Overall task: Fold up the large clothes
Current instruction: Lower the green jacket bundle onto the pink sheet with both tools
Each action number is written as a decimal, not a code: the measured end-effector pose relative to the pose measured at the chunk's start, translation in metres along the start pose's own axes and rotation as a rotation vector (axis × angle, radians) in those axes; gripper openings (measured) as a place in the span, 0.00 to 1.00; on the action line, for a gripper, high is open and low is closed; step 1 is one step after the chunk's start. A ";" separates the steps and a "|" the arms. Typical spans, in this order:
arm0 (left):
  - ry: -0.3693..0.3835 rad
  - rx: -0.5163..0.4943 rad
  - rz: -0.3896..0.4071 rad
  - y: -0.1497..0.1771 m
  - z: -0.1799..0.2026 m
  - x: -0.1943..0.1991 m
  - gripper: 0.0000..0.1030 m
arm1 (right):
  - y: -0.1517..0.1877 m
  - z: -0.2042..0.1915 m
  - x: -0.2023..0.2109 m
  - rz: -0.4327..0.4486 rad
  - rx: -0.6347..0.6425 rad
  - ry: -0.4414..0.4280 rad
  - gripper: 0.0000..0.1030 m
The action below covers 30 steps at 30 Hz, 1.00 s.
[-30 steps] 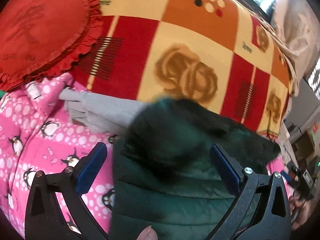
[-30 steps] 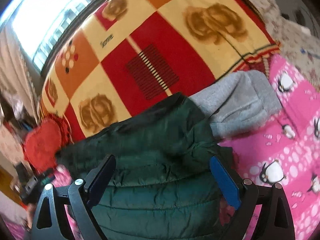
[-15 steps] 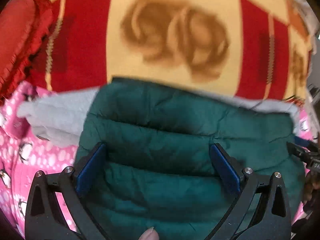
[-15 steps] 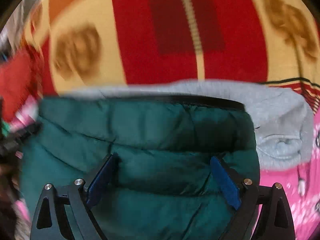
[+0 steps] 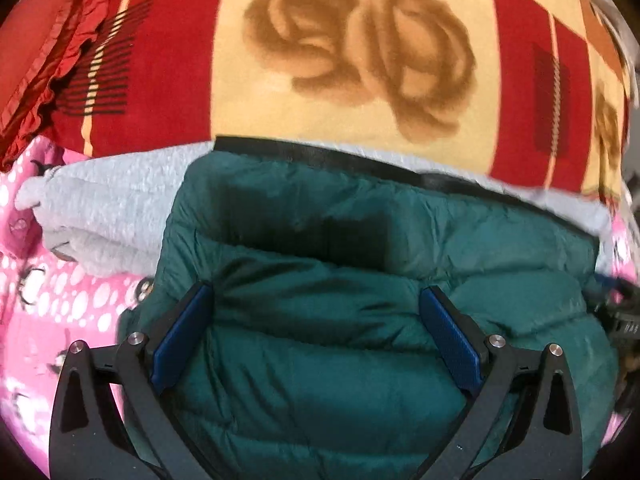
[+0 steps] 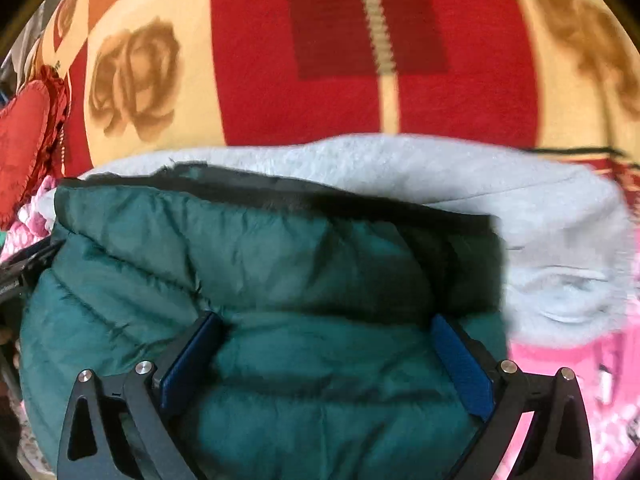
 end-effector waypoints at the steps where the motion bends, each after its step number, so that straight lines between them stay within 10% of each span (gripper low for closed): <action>1: -0.001 -0.010 0.010 0.001 -0.002 0.012 1.00 | 0.003 -0.005 0.016 0.035 -0.007 0.001 0.99; 7: 0.114 0.050 0.216 0.041 -0.014 0.107 0.99 | 0.060 -0.056 0.083 0.174 0.068 -0.094 0.99; 12: 0.083 -0.020 0.079 0.086 0.017 0.069 1.00 | 0.106 -0.061 0.053 0.178 0.080 -0.104 1.00; 21: 0.111 -0.024 0.205 0.106 -0.043 0.117 0.99 | 0.118 -0.035 0.134 0.262 0.084 -0.086 1.00; 30: 0.202 0.150 0.161 0.102 -0.092 0.097 0.99 | 0.134 0.014 0.126 0.304 -0.091 -0.138 1.00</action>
Point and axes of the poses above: each gripper's, at about its wrist camera, not at the fingertips, and x roughly against the way its jaws point, z to its right, y to its underside, the point moved 4 cm from there along -x, roughly the way its jaws point, and after that the axes turned 11 degrees about -y, right-handed, at the moved point
